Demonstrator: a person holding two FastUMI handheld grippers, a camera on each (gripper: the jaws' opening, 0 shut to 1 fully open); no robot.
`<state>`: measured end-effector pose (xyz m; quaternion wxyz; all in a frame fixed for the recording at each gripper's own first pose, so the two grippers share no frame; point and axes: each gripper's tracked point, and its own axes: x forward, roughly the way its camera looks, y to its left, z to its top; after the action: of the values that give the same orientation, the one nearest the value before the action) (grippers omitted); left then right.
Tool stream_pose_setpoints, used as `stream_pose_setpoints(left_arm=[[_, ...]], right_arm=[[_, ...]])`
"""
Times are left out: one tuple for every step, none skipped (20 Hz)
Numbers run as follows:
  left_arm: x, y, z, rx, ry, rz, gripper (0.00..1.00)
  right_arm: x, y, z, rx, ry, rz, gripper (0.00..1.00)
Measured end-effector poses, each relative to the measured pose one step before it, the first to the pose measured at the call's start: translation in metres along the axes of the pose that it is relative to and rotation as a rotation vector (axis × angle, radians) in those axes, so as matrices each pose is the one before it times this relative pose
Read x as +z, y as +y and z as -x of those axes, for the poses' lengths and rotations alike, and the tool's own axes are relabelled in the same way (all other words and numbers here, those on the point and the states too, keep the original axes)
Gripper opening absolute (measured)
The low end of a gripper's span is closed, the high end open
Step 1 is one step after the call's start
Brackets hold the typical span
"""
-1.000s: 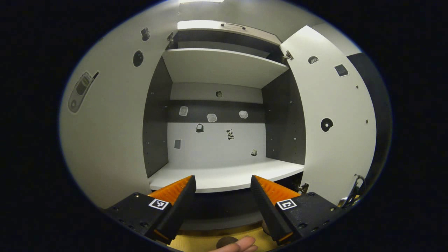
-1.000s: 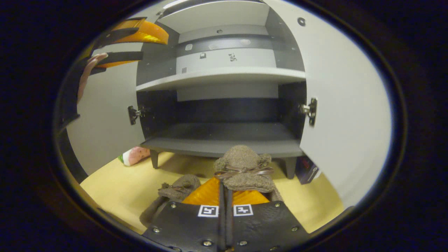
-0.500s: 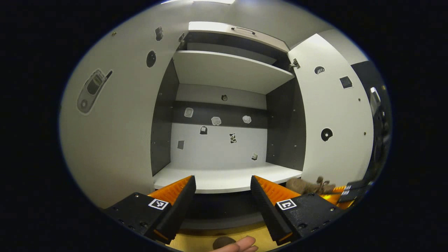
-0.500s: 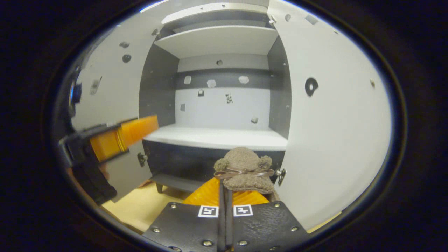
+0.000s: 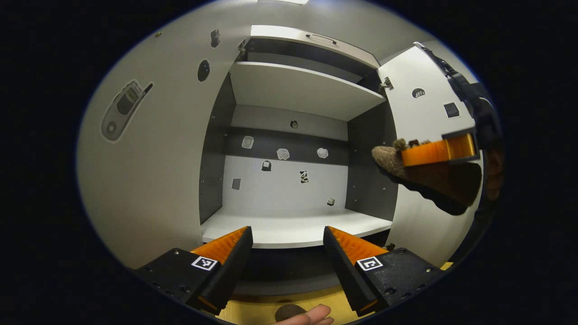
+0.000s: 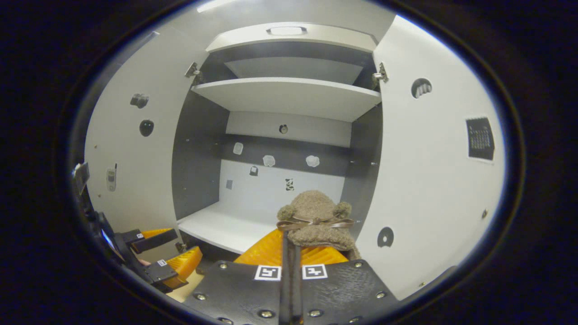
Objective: Grab one shoe with the right hand and put it into the shoe cabinet, grab the other shoe with the left hand and put it into the shoe cabinet; then close the right door with the right hand and the left door with the left hand.
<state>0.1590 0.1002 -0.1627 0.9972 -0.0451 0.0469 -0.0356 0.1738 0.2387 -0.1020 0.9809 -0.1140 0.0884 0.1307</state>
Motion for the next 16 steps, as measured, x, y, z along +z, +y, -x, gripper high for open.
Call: stream_pose_setpoints(left_arm=[[0.00003,0.00015,-0.00077,-0.00607,0.00303,0.00993,0.96],[-0.00103,0.00141,0.00022,-0.00148,0.00450,0.01497,0.96],[-0.00077,0.00188,-0.00002,0.00234,0.00713,0.01361,0.96],[-0.00178,0.00181,-0.00033,0.00596,0.00702,0.01168,0.96],[-0.00027,0.00218,-0.00076,0.00367,0.00289,0.00540,0.96],[0.00034,0.00284,0.00127,0.01037,0.00052,0.00143,0.96],[0.00096,0.00322,0.00027,0.01372,-0.00228,-0.00195,0.96],[0.00137,0.00338,-0.00120,0.00844,-0.00365,-0.00237,0.96],[0.00192,0.00043,0.00013,-0.00069,-0.00556,0.00035,0.96],[0.00069,0.00079,0.00098,0.00300,-0.00418,0.00037,0.96],[0.00170,0.00358,0.00048,0.00826,-0.00474,0.00073,0.96],[0.00147,0.00233,0.00083,0.00106,-0.00331,0.00248,0.96],[0.00126,0.00029,0.00025,-0.00209,-0.00435,0.00657,0.96],[0.00084,0.00062,-0.00076,-0.00240,-0.00048,0.00724,0.96],[0.00077,0.00121,-0.00047,0.00062,-0.00114,0.00067,0.96],[0.00060,0.00375,-0.00100,0.00963,-0.00455,-0.00359,0.96]], right_arm=[[0.00693,0.00218,-0.00902,0.01053,0.00317,-0.00532,0.03],[0.00367,0.00057,-0.01207,0.00479,0.01000,-0.00206,0.02],[0.00351,-0.00170,-0.01170,-0.00828,0.00977,0.00757,0.03],[0.00161,-0.00241,-0.01370,-0.01201,0.01279,0.00326,0.03],[0.00070,-0.00251,-0.01549,-0.01565,0.01738,0.00703,0.03],[-0.00124,-0.00136,-0.01544,-0.00935,0.02085,-0.00795,0.03],[-0.00268,-0.00119,-0.01507,-0.01180,0.02625,-0.00822,0.03],[-0.00595,-0.00147,-0.01703,-0.00678,0.03458,-0.00288,0.04],[-0.00521,-0.00139,-0.01480,-0.00505,0.02711,-0.00729,0.04],[-0.00593,-0.00142,-0.01442,-0.00248,0.02861,-0.00602,0.04],[-0.00501,-0.00271,-0.01673,-0.00929,0.01969,-0.00742,0.04],[-0.00696,-0.00140,-0.01810,-0.00386,0.01853,-0.00360,0.04],[-0.00792,-0.00279,-0.01446,-0.00693,0.02042,0.00493,0.04],[-0.00687,0.00032,-0.01367,0.00002,0.01976,-0.00382,0.04],[-0.00749,-0.00014,-0.01179,-0.00092,0.01900,0.00263,0.04],[-0.00392,0.00095,-0.01243,0.00405,0.00753,-0.00184,0.04]])
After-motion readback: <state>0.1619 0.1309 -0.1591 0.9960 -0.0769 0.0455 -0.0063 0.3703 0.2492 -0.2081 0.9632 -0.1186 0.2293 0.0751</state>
